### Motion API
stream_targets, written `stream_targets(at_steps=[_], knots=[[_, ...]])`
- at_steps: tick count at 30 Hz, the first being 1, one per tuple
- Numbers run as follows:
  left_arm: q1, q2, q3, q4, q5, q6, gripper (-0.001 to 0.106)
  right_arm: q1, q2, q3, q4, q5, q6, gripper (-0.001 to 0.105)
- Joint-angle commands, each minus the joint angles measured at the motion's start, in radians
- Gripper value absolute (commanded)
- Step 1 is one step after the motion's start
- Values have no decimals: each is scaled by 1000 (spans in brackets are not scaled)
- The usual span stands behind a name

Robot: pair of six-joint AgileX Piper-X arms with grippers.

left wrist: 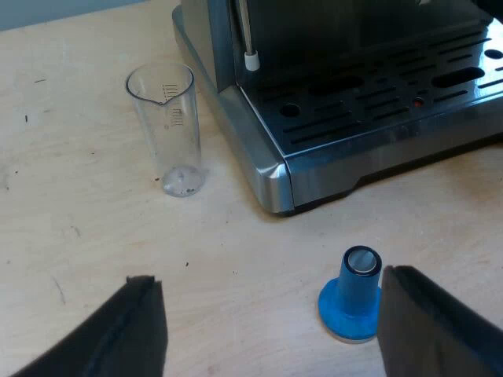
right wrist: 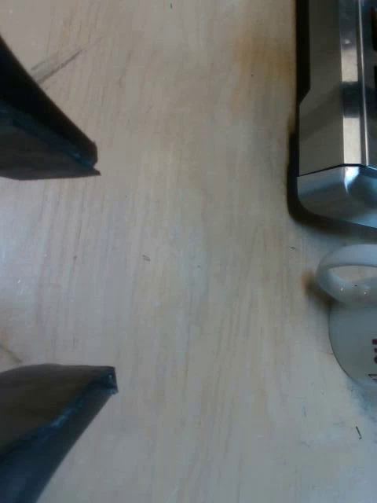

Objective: Grind coffee beans and then tamp

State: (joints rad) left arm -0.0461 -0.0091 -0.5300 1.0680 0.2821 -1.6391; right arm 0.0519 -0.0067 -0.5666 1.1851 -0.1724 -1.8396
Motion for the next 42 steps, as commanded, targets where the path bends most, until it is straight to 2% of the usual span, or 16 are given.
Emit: stream_targets(at_steps=[1,17,22,23,27,31,34,42], knots=[[-3,-43,-2,-12,6,-3,59,-1,-46,-8,-1,-5,-2,54],[-3,-43,-2,-12,6,-3,59,-1,-46,-8,-6,-2,-2,54],[-13,-43,-2,-31,6,-33,59,-1,-46,-10,-14,11,0,54],[-17,-40,-2,-33,6,-40,59,-1,-42,-36,-15,65,4,54],[-18,-27,-5,-33,6,-57,59,-1,-42,-69,-3,72,4,54],[-18,5,-15,-33,63,-72,59,-1,-18,-111,50,72,4,54],[-18,24,-15,-33,73,-81,59,-1,12,-135,78,72,4,54],[-18,79,-15,-84,138,-99,59,-1,174,-238,92,9,4,54]])
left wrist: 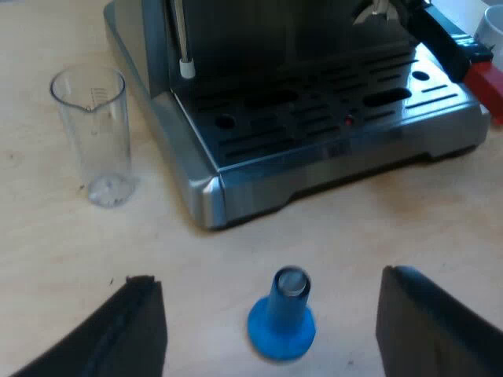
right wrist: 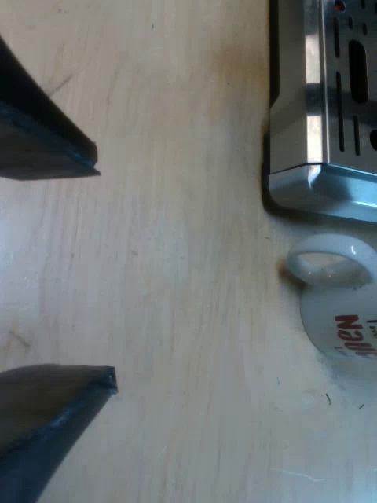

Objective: Grind coffee beans and then tamp

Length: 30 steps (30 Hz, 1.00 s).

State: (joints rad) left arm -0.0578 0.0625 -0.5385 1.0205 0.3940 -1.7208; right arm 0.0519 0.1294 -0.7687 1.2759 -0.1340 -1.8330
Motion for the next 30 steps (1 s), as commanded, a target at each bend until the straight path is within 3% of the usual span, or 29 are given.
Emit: stream_targets(at_steps=[1,6,22,30], knots=[[-6,8,-6,-39,29,-22,59,-1,51,-44,1,-32,-3,54],[-14,36,-6,-86,65,-55,59,-1,168,-109,0,-54,-3,54],[-189,252,-6,-302,113,-21,59,162,356,-215,-45,-95,2,54],[-266,343,-6,-377,166,28,59,334,419,-215,-131,-54,128,54]])
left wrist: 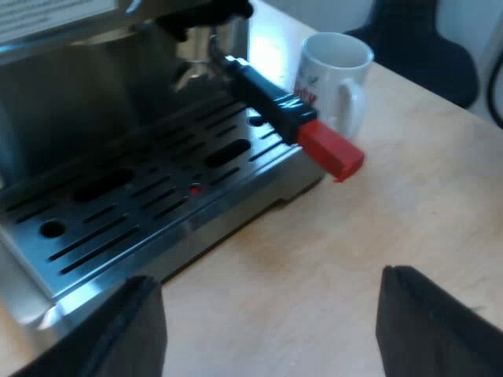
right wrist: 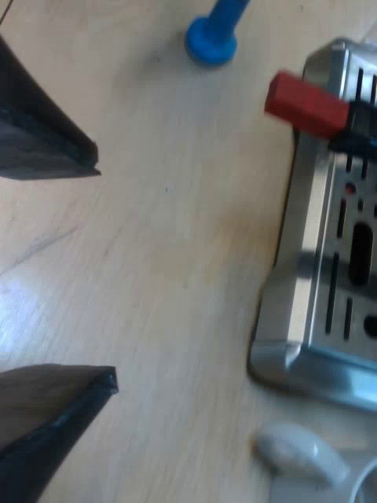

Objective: Grind coffee beans and then tamp

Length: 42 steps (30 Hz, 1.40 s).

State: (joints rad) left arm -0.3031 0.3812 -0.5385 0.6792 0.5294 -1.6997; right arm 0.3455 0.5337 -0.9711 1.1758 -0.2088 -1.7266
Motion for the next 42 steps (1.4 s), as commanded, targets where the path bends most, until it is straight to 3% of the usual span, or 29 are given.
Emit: stream_targets(at_steps=[1,7,14,20,30,37,42], knots=[[-32,39,-6,-51,39,7,59,75,27,-12,-45,38,36,54],[-66,101,-6,-88,52,71,59,261,88,-12,-117,135,111,54],[-66,134,-6,-88,97,134,59,509,165,-12,-223,324,204,54],[-66,133,-6,-88,118,139,59,651,214,-12,-292,456,288,54],[-66,133,0,-79,136,139,65,726,258,-12,-351,496,410,54],[-66,133,86,-169,135,128,65,728,300,-12,-388,504,416,54],[-66,133,88,-195,135,125,65,728,326,-12,-387,504,416,54]])
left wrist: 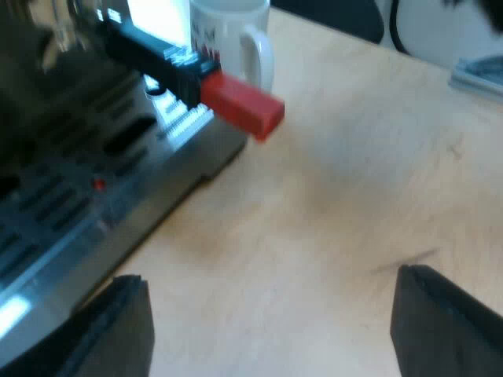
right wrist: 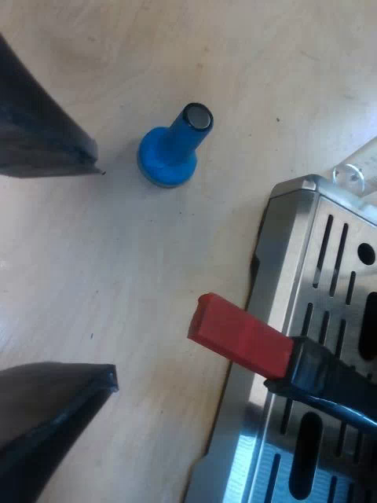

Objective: Grind coffee beans and then tamp

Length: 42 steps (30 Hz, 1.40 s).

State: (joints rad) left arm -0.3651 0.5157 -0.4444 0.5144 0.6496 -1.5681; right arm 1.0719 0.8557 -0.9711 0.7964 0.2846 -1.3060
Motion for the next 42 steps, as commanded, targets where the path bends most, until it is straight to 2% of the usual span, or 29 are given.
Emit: stream_targets(at_steps=[1,15,18,26,33,37,39,42], knots=[[-4,-1,-6,-35,15,-6,65,1,9,-12,-10,15,-5,54],[-4,-1,5,-75,15,-6,65,1,21,-31,-52,27,-2,54],[-4,-1,5,-75,15,-6,65,1,90,-79,-52,27,2,54],[-4,-1,5,-72,19,-6,65,1,194,-122,-52,89,4,54],[-4,-1,5,-72,21,-6,65,1,250,-132,-54,197,56,54],[-4,-1,5,-72,21,-6,65,-2,273,-132,-54,200,67,54],[-4,-1,5,-72,21,-6,65,-25,298,-132,-57,206,111,54],[-4,-1,5,-63,21,-6,65,-51,312,-132,-59,187,114,54]])
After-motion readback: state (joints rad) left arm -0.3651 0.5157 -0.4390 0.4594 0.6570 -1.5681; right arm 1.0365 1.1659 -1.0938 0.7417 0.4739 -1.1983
